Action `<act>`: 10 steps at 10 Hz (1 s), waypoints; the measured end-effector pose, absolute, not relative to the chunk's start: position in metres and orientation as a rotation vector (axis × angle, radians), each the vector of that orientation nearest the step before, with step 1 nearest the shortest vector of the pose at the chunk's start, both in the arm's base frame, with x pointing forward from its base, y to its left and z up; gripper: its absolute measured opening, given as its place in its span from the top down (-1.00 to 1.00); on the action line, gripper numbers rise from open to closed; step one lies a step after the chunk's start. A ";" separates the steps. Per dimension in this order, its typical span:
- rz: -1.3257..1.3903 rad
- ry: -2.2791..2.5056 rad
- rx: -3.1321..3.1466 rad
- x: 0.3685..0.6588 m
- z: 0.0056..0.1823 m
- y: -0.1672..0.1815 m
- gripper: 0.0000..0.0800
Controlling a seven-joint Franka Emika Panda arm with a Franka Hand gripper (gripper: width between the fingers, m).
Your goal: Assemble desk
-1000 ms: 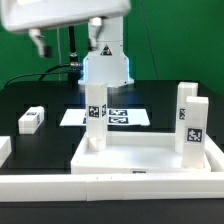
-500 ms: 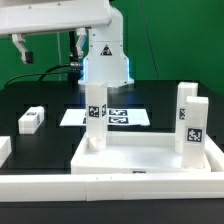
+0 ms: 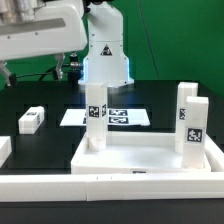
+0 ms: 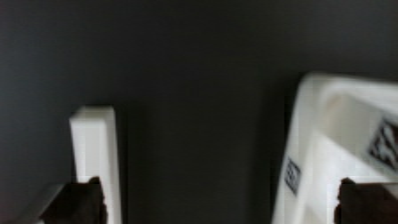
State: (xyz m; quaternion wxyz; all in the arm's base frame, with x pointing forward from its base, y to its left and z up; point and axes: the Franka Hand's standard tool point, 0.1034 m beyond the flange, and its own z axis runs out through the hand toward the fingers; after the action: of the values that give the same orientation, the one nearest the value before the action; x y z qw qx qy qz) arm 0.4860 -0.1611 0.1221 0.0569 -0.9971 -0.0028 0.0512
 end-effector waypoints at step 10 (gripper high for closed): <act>1.205 0.149 -2.747 0.440 0.074 -0.192 -0.62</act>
Offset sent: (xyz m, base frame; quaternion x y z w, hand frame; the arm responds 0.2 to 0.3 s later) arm 0.0000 0.0000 0.0000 0.0000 -0.1296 0.0000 0.9916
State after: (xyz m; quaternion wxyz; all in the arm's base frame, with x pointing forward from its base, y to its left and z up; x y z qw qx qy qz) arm 0.4404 -0.1923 0.0736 0.0689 -0.9124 0.0496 0.4003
